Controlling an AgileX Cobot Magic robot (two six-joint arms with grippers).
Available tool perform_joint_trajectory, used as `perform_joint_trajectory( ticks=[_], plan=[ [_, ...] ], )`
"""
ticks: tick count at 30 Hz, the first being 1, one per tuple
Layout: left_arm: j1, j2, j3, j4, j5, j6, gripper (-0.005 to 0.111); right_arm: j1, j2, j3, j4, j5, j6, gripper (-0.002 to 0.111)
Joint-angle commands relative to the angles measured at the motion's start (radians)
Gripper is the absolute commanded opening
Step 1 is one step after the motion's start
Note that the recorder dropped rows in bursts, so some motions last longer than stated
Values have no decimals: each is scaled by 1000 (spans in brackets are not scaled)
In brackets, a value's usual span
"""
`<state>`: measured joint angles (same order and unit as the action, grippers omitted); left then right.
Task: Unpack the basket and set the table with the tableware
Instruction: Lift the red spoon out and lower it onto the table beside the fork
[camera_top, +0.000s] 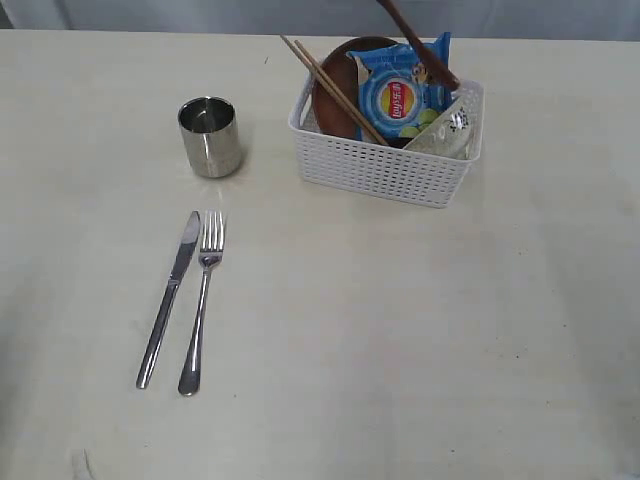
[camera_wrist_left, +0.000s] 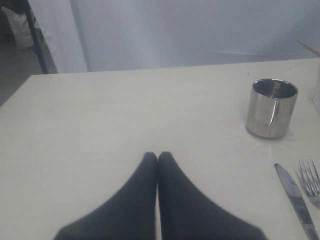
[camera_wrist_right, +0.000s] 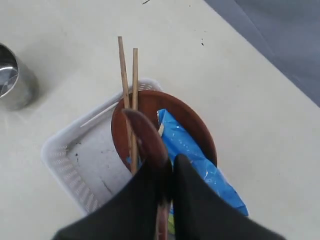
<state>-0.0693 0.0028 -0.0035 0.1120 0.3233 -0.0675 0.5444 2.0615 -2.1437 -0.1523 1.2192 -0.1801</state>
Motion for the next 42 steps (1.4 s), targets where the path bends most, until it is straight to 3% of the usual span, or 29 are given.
perform_joint_trajectory(
  ticks=[1, 7, 14, 21, 27, 42],
  plan=[
    [2, -3, 3, -12, -1, 0, 0, -8, -47, 41, -10, 2, 0, 0],
    [2, -3, 3, -12, -1, 0, 0, -8, -107, 201, 60, 2, 16, 0],
    [2, -3, 3, -12, -1, 0, 0, -6, -139, 435, 450, -10, -19, 0],
    [2, -3, 3, -12, -1, 0, 0, -6, -139, 723, 745, -354, -46, 0],
    [2, -3, 3, -12, -1, 0, 0, 5, -115, 833, 1031, -421, -214, 0],
    [2, -3, 3, -12, -1, 0, 0, 19, 21, 835, 1043, -436, -273, 0]
  ],
)
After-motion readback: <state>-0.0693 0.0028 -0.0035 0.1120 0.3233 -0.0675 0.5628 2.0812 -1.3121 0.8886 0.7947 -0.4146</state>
